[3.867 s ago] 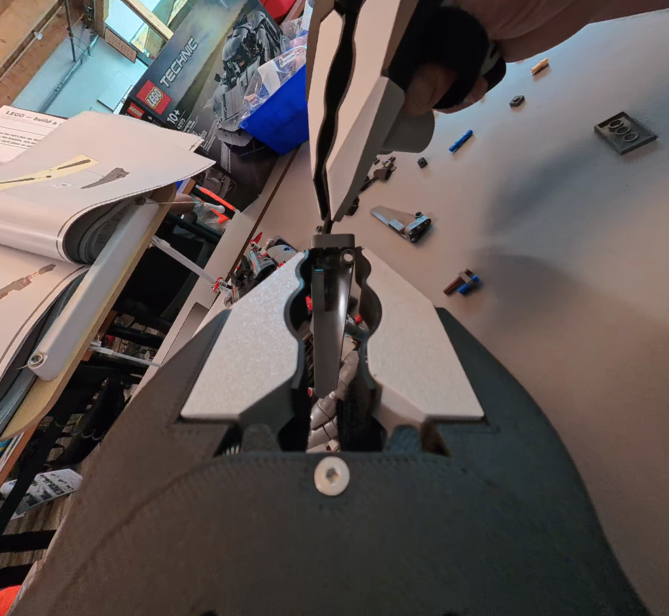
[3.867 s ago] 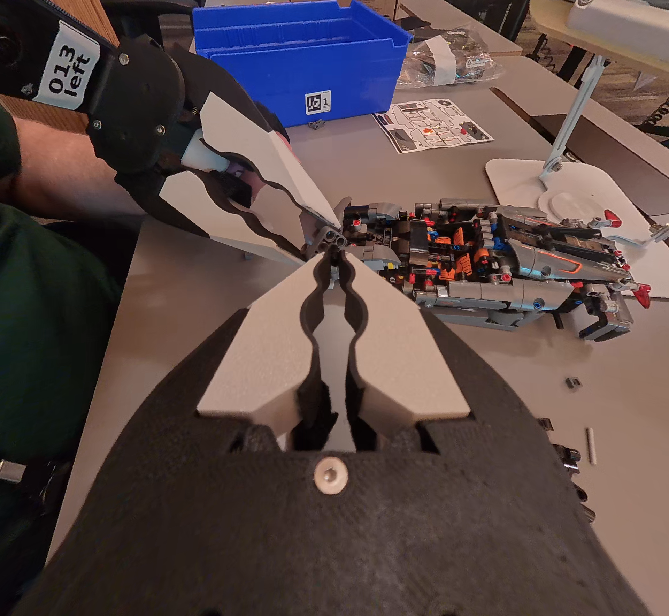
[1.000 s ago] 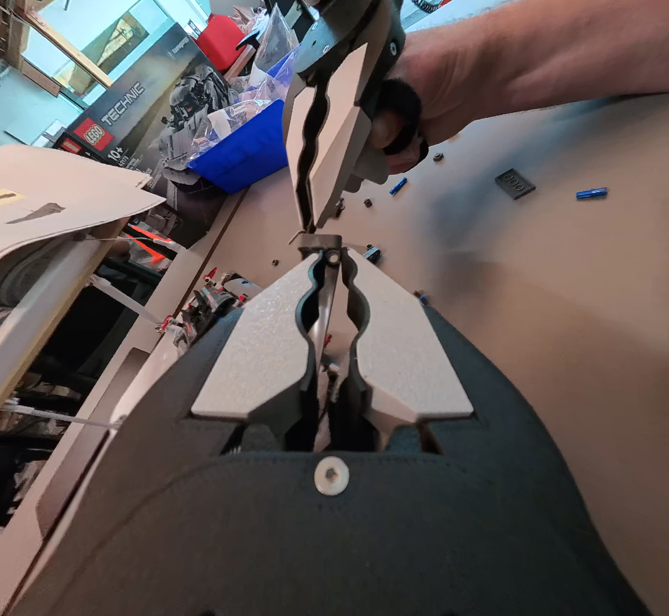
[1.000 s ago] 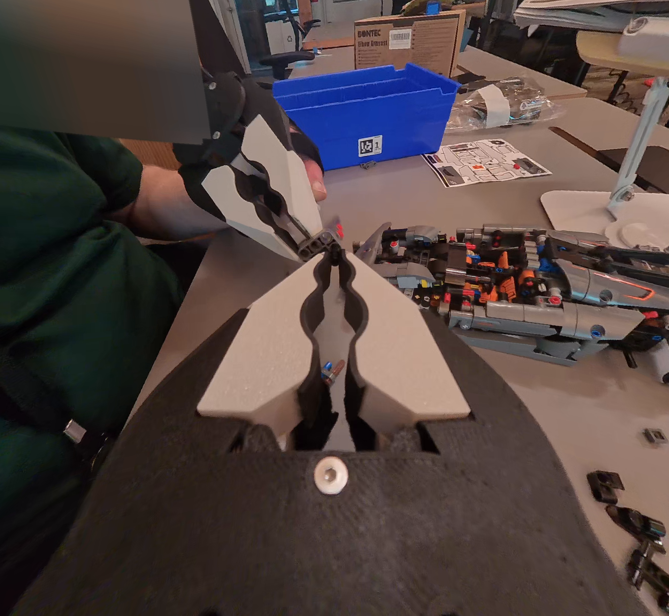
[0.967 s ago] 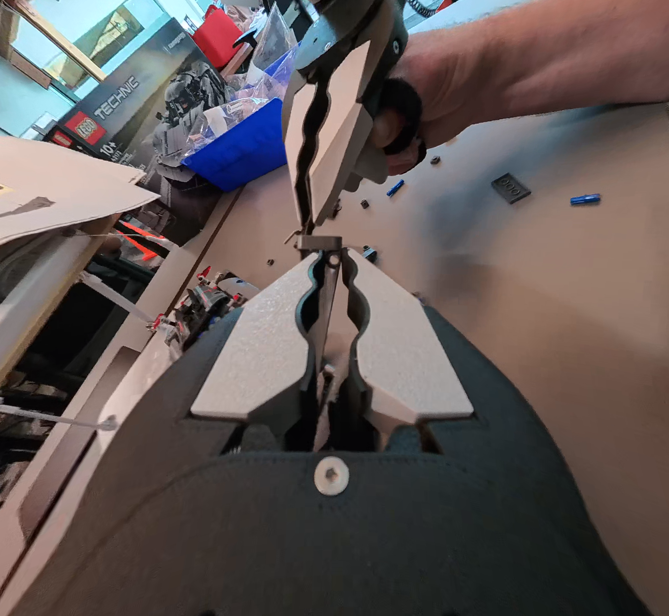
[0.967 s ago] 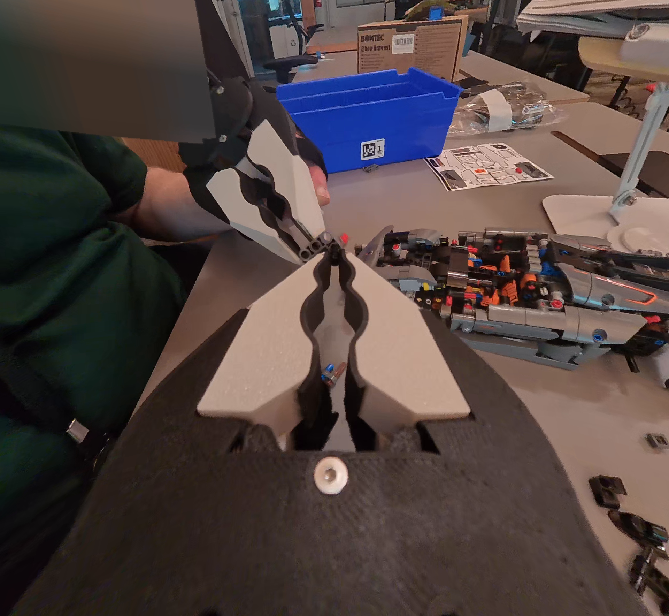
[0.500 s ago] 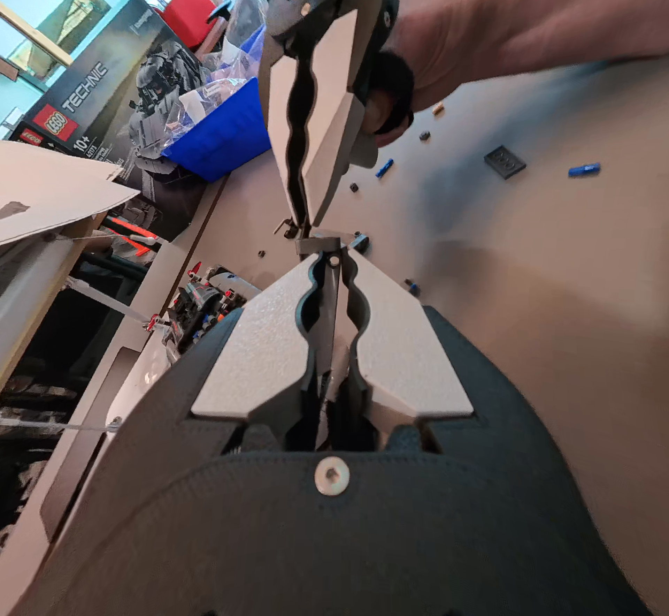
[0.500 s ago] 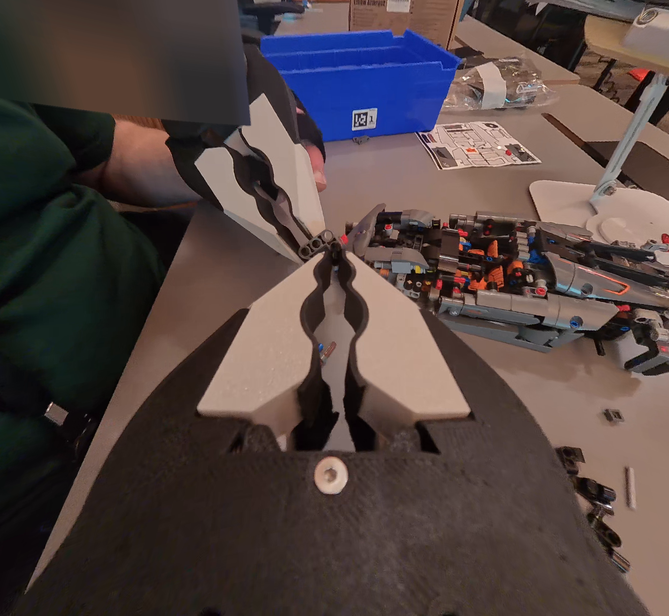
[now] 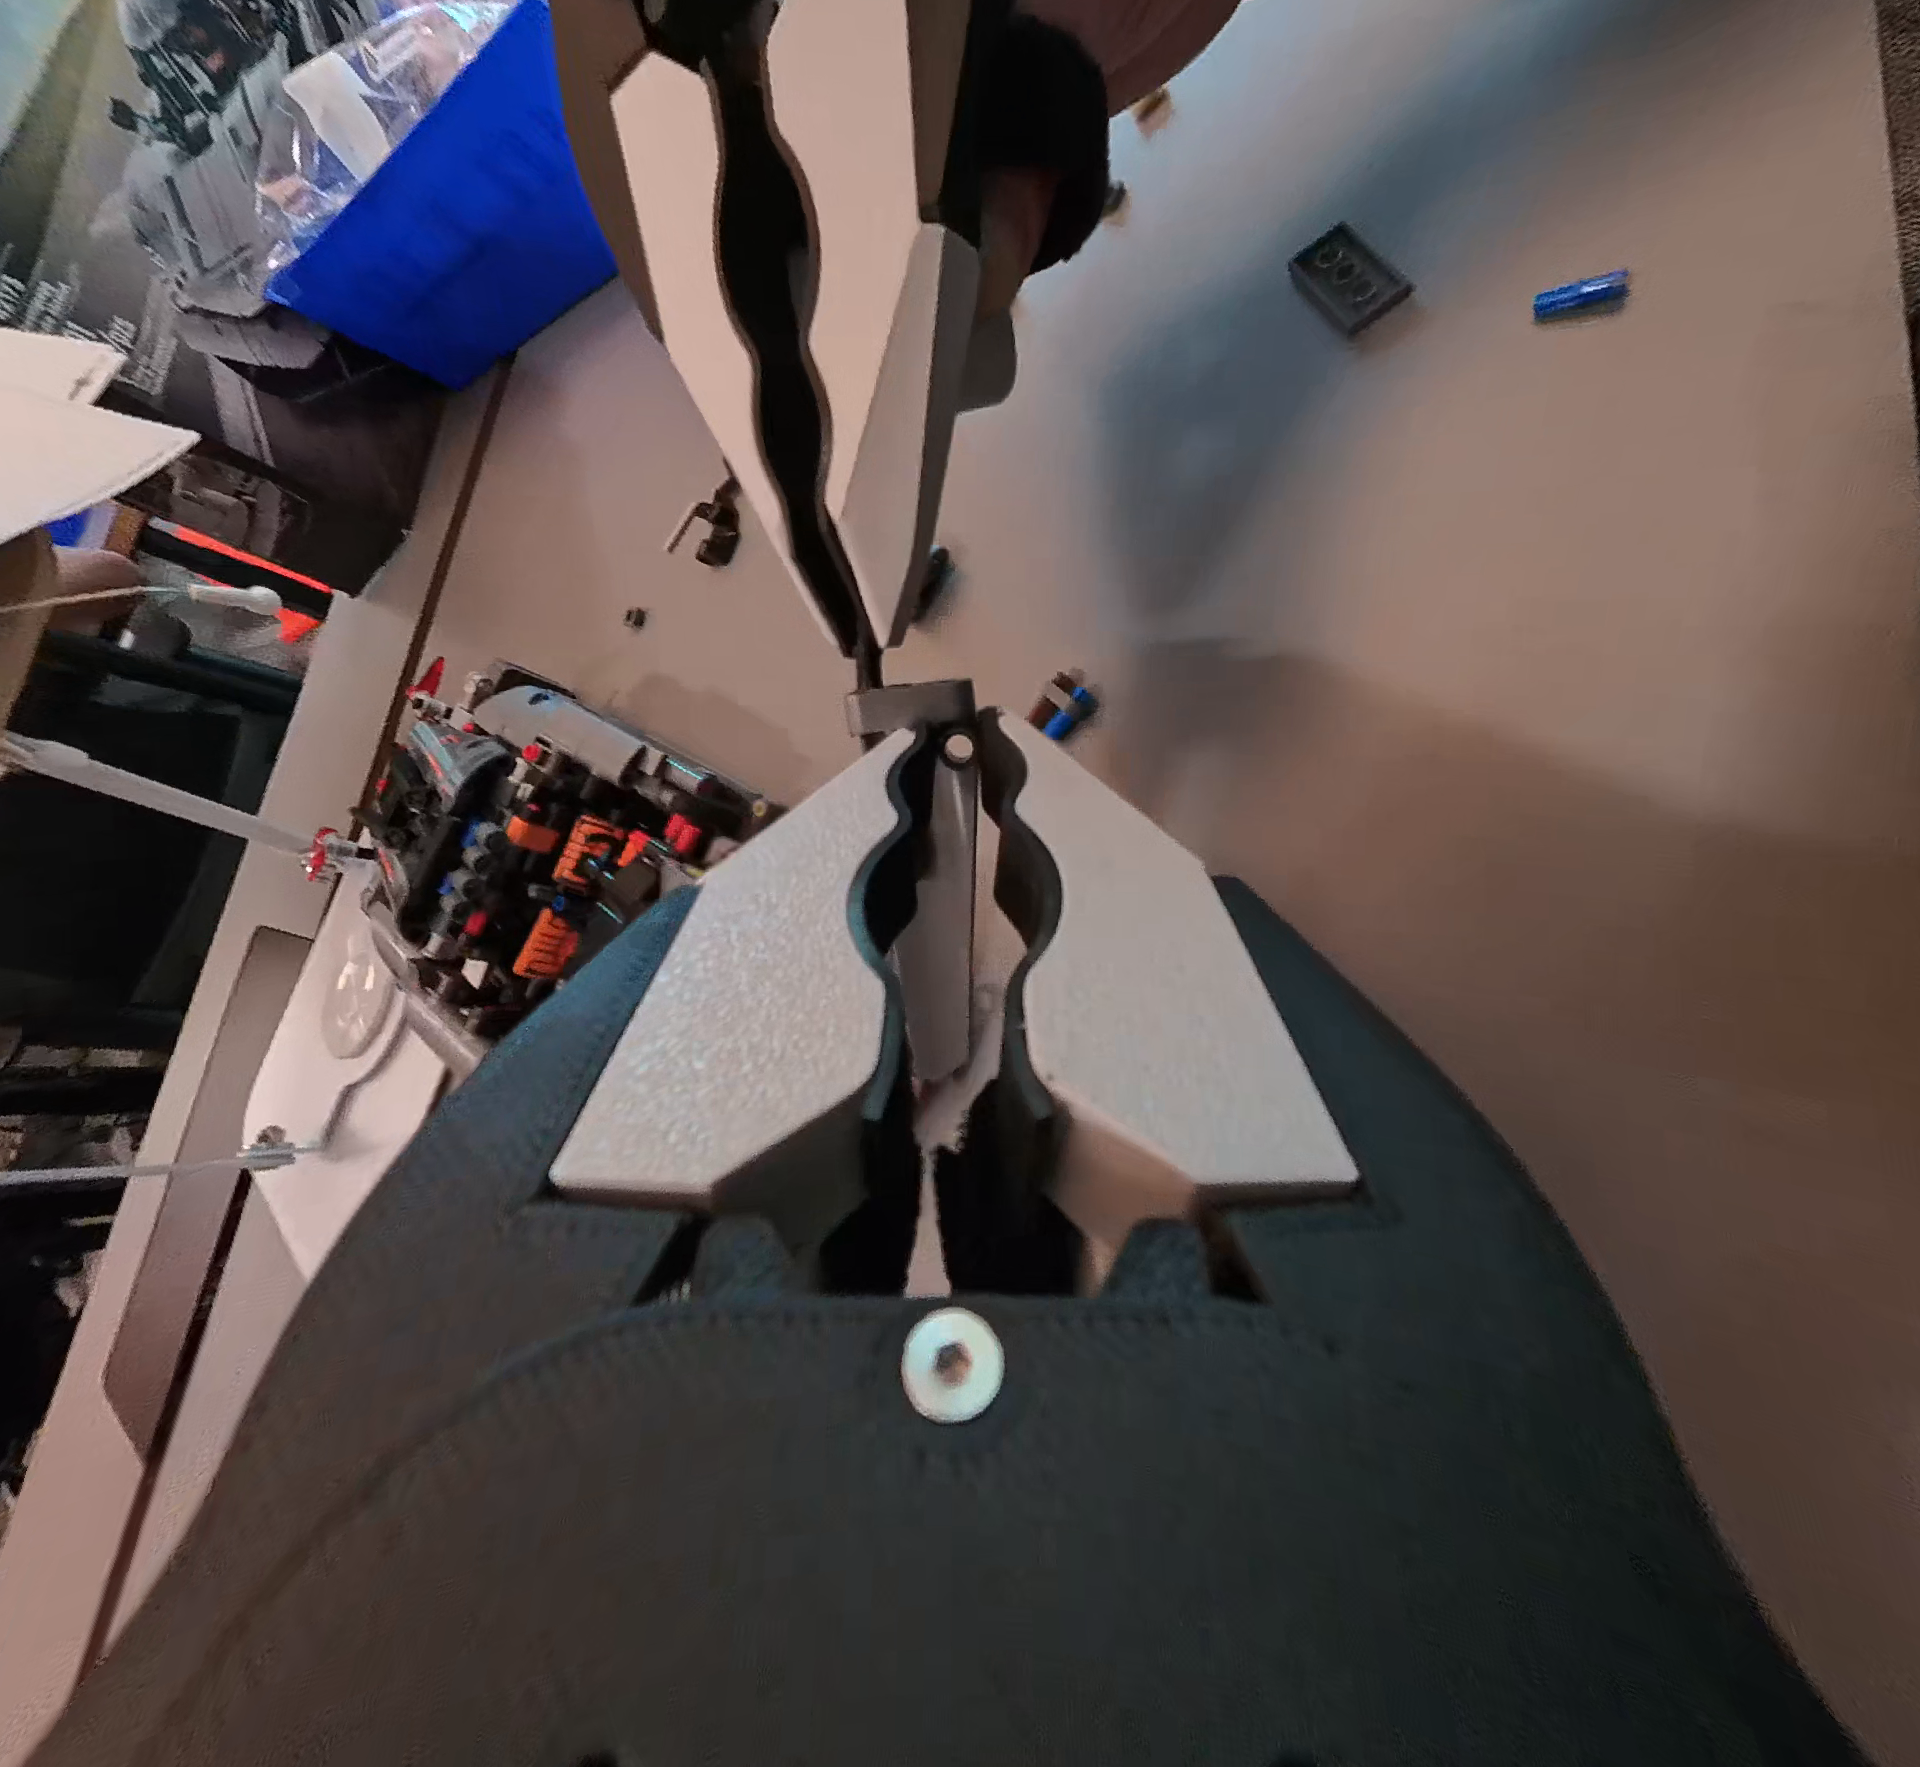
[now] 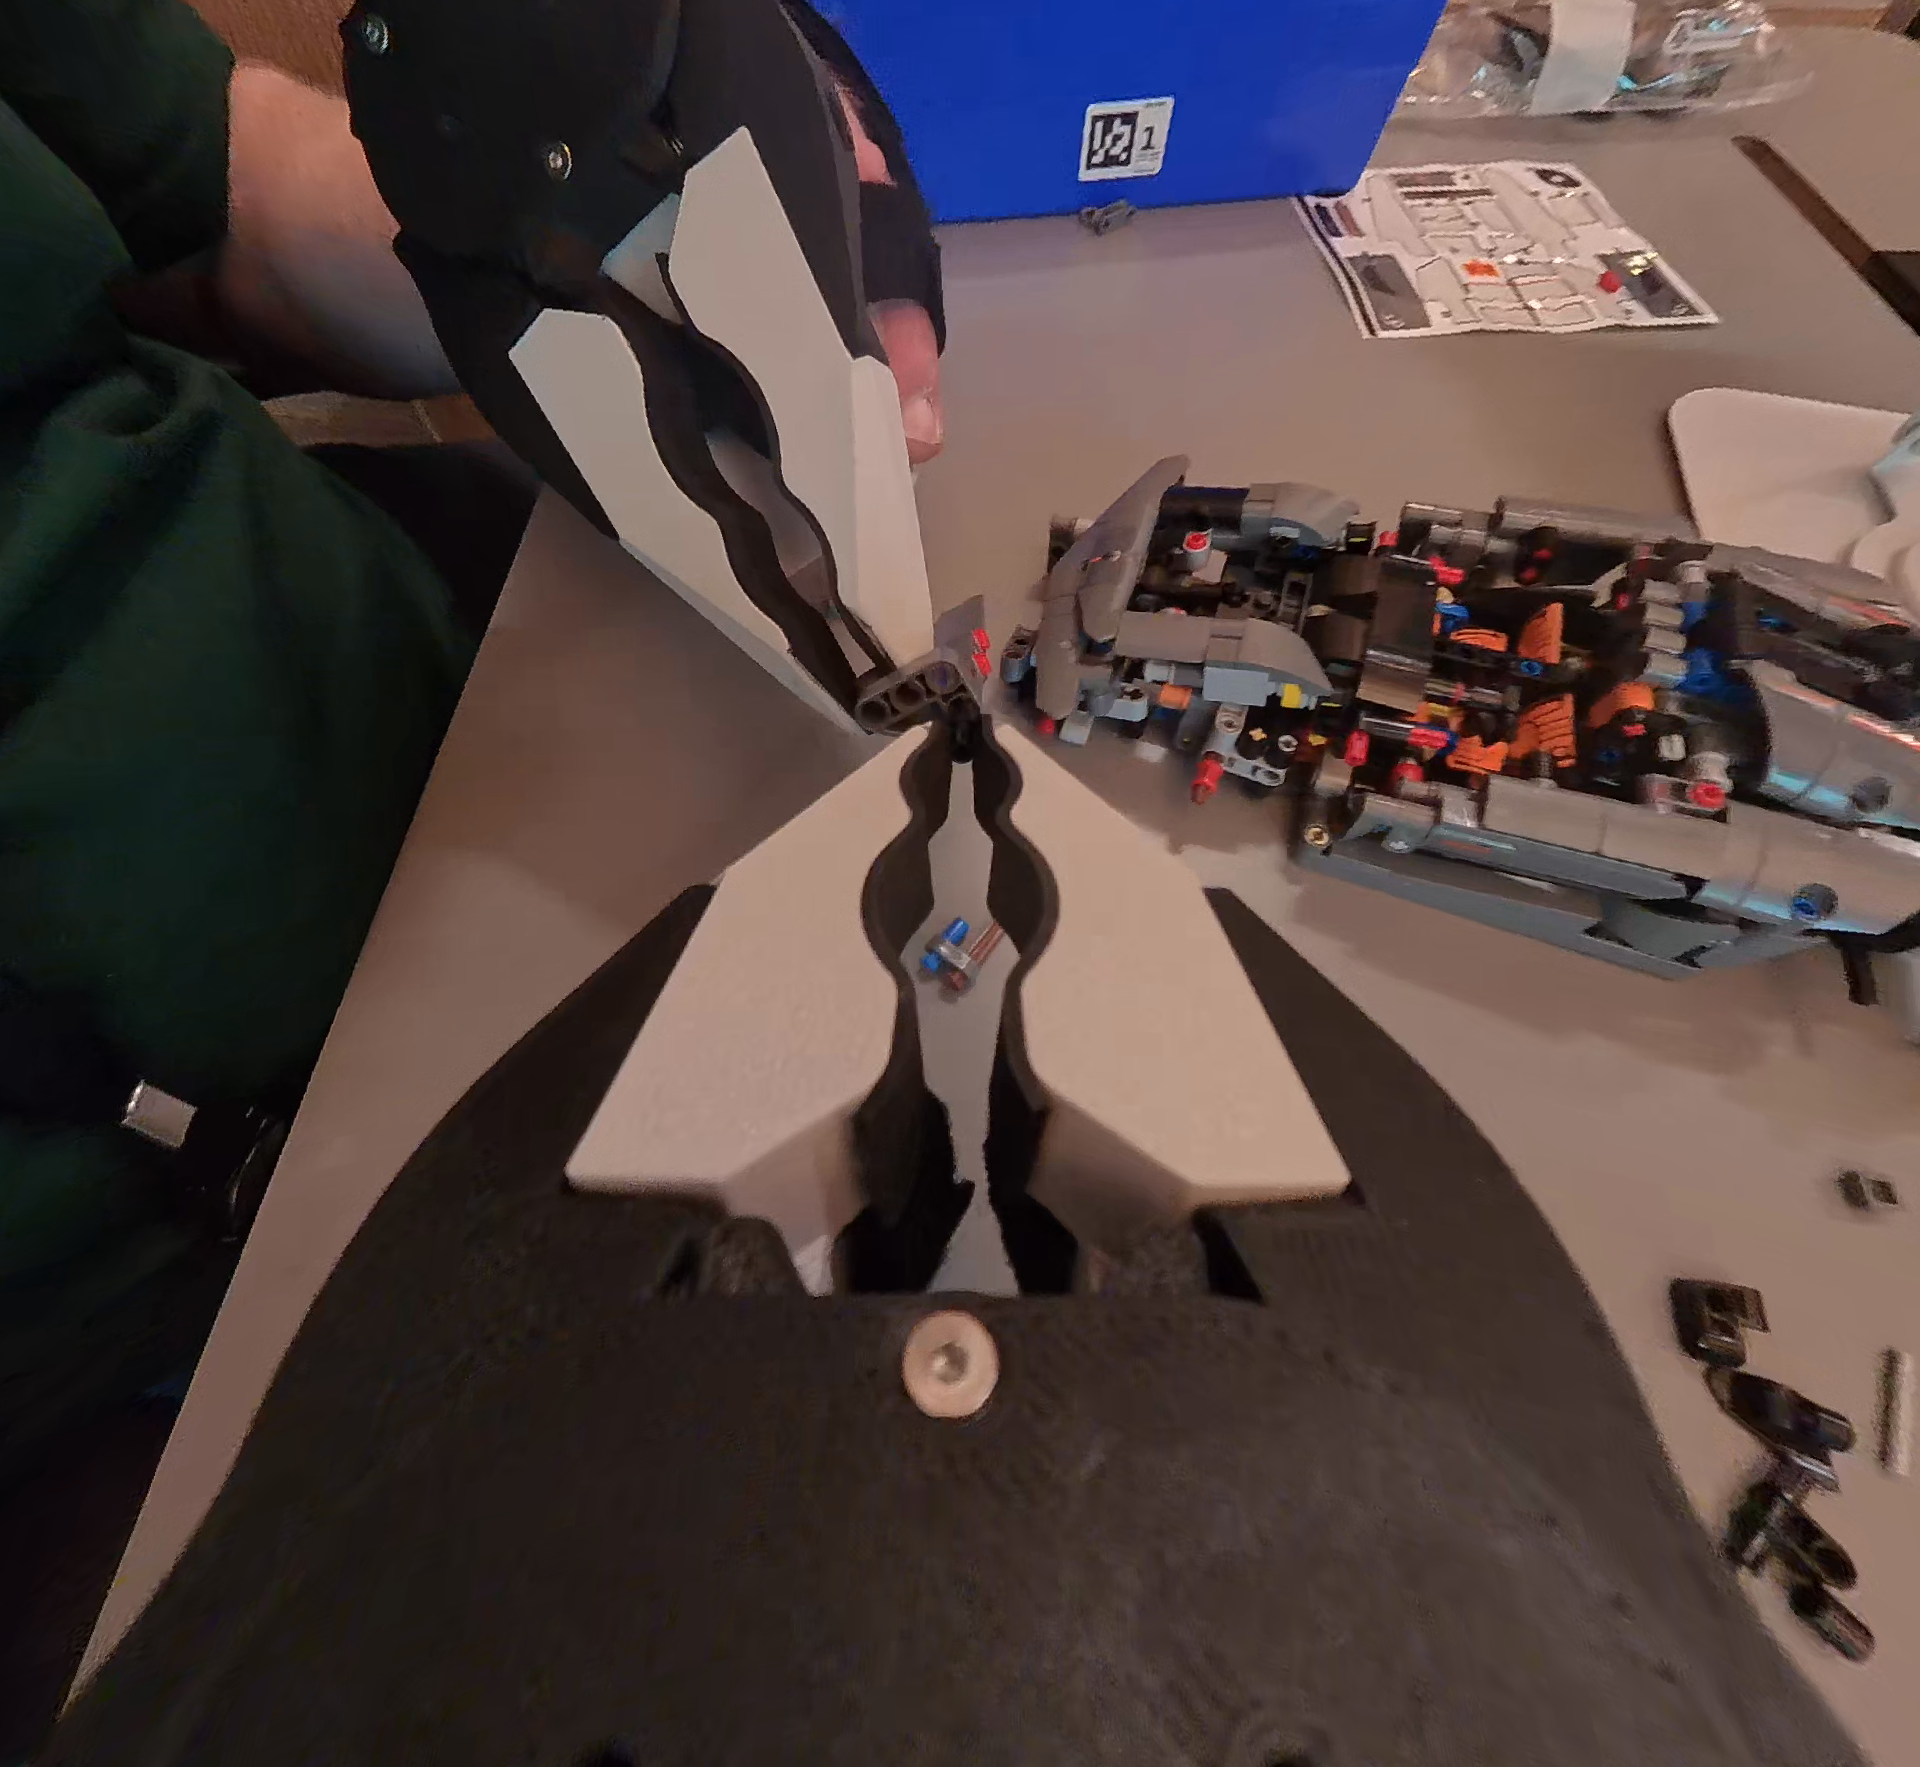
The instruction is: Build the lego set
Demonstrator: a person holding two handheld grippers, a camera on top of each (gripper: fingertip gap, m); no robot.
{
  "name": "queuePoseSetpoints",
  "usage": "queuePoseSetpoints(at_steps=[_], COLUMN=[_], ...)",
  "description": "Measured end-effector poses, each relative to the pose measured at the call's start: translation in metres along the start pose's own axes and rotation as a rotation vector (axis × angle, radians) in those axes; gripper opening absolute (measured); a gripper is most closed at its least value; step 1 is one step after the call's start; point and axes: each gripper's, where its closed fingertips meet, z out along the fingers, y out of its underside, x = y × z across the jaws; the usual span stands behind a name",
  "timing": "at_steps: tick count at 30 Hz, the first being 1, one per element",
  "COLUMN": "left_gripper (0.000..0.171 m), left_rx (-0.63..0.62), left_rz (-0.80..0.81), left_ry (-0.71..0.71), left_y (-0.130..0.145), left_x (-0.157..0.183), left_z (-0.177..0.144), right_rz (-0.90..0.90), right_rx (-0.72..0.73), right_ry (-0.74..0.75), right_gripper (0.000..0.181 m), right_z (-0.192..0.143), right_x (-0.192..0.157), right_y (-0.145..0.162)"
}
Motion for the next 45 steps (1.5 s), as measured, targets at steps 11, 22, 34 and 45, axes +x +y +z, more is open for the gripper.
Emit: queuePoseSetpoints(at_steps=[11,22,34,45], left_gripper=[0.006,0.006,0.004,0.005], left_rx=[-0.039,-0.058,-0.068,0.006], left_rz=[0.015,0.072,0.064,0.082], left_ry=[-0.011,0.011,0.016,-0.021], left_y=[0.010,0.015,0.015,0.000], left_x=[0.008,0.009,0.010,0.008], left_z=[-0.003,-0.001,0.002,-0.004], right_rz=[-0.030,-0.032,-0.084,0.051], right_rx=[-0.062,-0.085,-0.131,0.027], right_ry=[-0.018,-0.020,0.054,-0.102], right_gripper=[0.002,0.002,0.002,0.002], right_z=[0.013,0.016,0.019,0.008], right_x=[-0.006,-0.004,-0.001,-0.007], right_y=[0.005,0.009,0.010,0.000])
